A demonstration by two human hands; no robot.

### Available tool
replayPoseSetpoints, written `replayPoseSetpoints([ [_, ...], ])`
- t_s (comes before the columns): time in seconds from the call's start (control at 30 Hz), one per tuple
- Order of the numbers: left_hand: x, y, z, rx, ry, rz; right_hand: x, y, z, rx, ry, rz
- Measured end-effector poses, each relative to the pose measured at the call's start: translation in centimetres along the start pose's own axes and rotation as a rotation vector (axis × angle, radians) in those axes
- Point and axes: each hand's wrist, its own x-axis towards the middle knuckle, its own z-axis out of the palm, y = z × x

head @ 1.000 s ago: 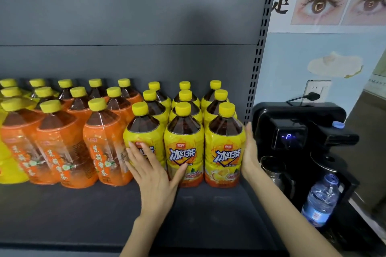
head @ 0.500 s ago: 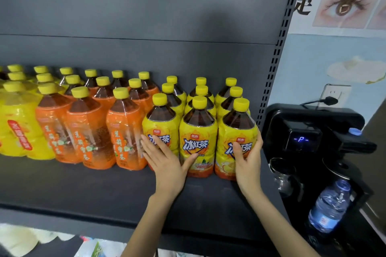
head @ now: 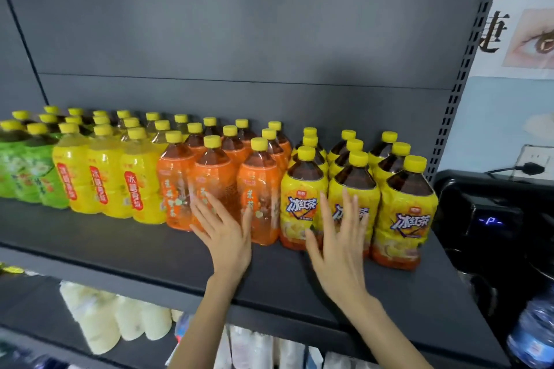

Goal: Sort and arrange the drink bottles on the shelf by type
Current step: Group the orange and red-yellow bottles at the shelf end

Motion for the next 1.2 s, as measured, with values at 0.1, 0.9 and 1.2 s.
replayPoseSetpoints([
  [0.1,2.8,-2.6,-1.4,-0.036,0.017,-0.112,0.9,-3.1,3.2,-0.081,-0.056,-0.001],
  [0.9,8.3,-15.3,-6.6,0.209,-0.186,0.383,3.7,-15.9,10.4,-0.18,-0.153,-0.013],
  [1.2,13.1,-20.8,-10.8,0.359,-0.222,0.452,5.0,-21.2,17.2,-0.269,-0.168,0.03],
])
